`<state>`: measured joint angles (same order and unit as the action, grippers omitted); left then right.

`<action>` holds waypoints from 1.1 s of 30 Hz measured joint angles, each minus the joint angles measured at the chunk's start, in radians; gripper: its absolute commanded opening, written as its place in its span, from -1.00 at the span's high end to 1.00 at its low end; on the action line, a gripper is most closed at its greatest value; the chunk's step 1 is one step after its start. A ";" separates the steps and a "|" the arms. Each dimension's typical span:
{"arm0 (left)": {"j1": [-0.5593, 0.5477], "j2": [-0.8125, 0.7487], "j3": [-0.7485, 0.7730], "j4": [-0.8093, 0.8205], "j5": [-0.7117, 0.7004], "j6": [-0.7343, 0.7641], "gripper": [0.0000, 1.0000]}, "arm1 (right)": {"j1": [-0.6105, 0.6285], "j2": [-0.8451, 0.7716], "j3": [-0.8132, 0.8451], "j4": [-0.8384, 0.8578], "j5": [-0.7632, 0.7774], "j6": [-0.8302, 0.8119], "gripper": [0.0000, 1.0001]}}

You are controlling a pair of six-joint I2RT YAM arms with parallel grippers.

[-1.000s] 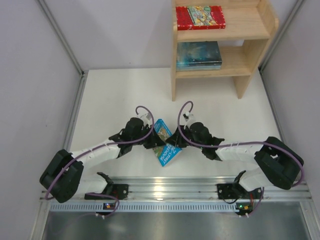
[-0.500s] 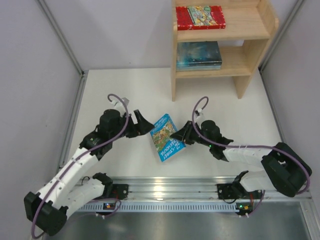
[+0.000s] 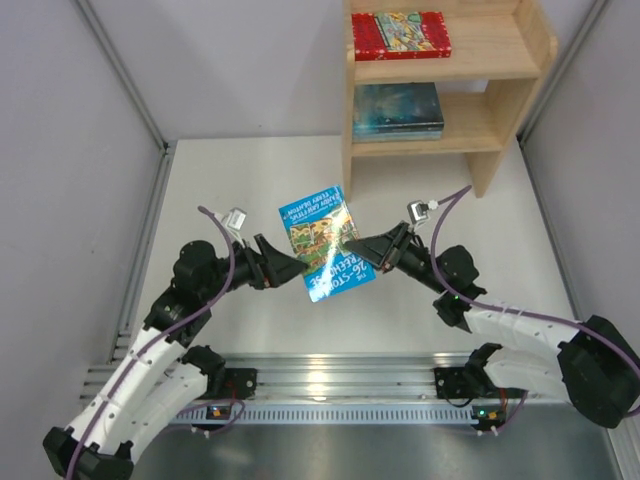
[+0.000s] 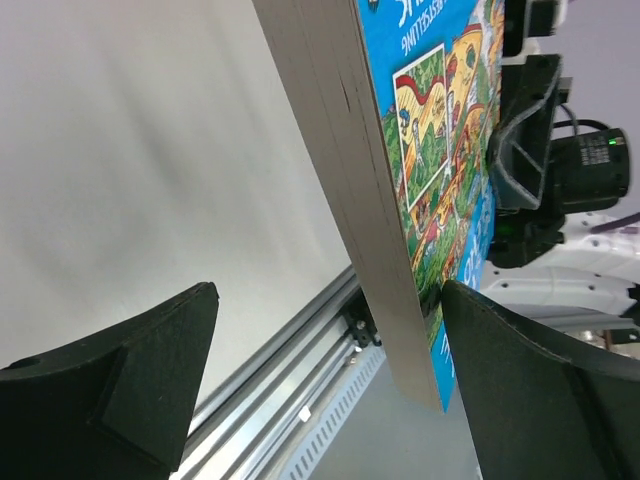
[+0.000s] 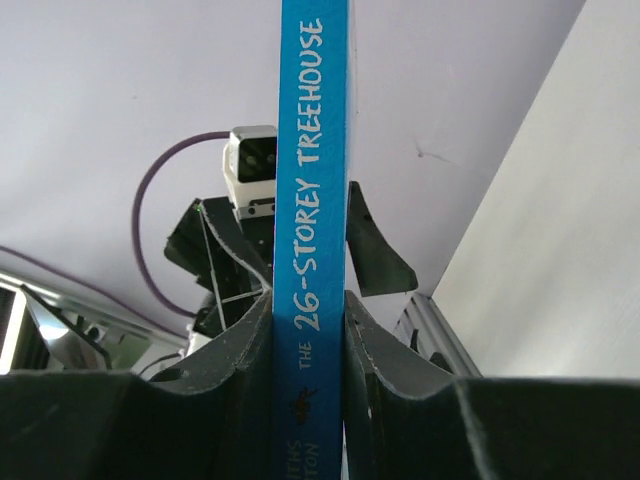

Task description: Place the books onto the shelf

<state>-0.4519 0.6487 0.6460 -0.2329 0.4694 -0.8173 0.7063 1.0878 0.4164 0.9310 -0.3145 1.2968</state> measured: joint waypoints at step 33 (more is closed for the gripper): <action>0.001 0.042 -0.096 0.271 0.319 -0.143 1.00 | 0.086 -0.028 0.050 -0.252 -0.267 -0.284 0.40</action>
<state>-0.4511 0.6910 0.5499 0.0380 0.7883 -0.9607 0.7925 1.0595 0.4664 0.6792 -0.5816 1.0130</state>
